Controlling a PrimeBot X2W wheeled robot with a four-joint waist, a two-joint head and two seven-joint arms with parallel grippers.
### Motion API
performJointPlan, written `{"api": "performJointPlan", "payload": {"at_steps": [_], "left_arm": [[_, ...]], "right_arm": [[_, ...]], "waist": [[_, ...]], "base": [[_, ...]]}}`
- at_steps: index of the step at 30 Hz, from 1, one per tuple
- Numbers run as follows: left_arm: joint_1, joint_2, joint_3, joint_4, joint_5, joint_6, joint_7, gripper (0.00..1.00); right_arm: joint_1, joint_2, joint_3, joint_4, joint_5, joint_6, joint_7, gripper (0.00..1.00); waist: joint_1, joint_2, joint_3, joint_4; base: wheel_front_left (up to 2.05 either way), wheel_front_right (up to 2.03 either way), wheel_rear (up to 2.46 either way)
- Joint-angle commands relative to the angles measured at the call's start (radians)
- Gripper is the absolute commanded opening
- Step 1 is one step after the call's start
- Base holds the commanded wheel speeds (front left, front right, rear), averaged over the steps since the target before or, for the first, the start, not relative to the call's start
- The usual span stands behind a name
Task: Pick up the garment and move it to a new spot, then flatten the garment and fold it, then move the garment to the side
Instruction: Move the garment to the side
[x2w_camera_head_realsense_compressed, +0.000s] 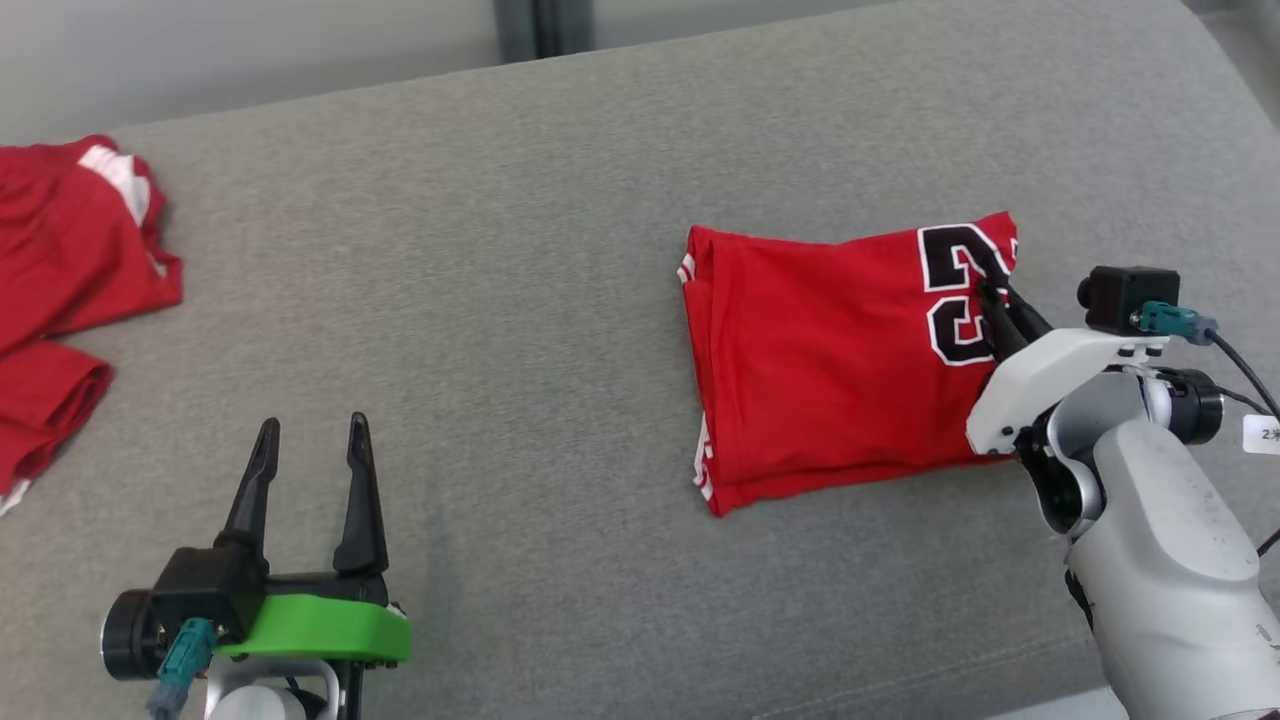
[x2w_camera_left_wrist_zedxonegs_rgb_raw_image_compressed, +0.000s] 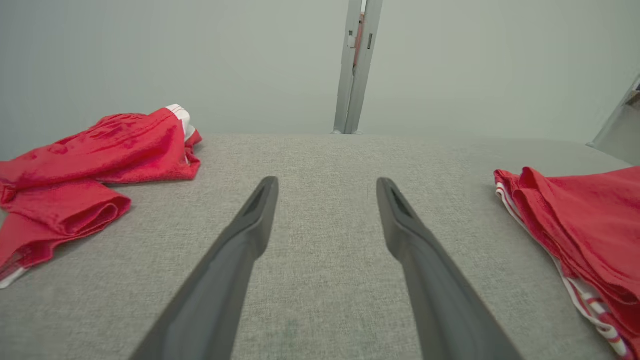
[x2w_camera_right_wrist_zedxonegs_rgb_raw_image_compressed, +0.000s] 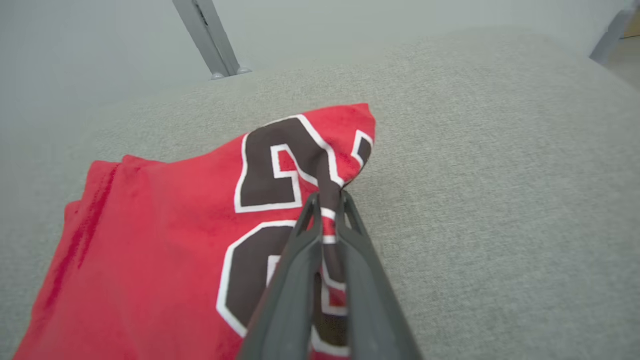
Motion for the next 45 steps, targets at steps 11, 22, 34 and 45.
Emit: {"api": "performJointPlan", "payload": {"at_steps": [11, 22, 34, 45], "left_arm": [[-0.084, 0.076, -0.023, -0.051, 0.048, -0.015, 0.059, 1.00], [-0.094, 0.087, -0.033, -0.093, 0.040, -0.006, 0.070, 1.00], [-0.089, 0.074, -0.050, -0.102, 0.029, 0.004, 0.058, 1.00], [-0.098, 0.067, -0.062, -0.101, 0.021, 0.008, 0.046, 1.00]], "right_arm": [[-0.070, 0.044, -0.018, 0.041, 0.016, -0.002, -0.116, 0.00], [-0.235, 0.002, 0.079, 0.133, -0.003, -0.002, -0.183, 0.00], [-0.449, -0.195, 0.065, 0.309, -0.023, -0.002, -0.193, 0.00], [-0.520, -0.350, -0.045, 0.426, -0.136, -0.002, -0.255, 1.00]], "waist": [[0.0000, 0.0000, 0.164, -0.390], [0.0000, 0.0000, 0.163, -0.284], [0.0000, 0.0000, 0.176, -0.095], [0.0000, 0.0000, 0.210, -0.006]], "base": [[0.00, 0.00, 0.00], [0.00, 0.00, 0.00], [0.00, 0.00, 0.00], [0.00, 0.00, 0.00]]}}
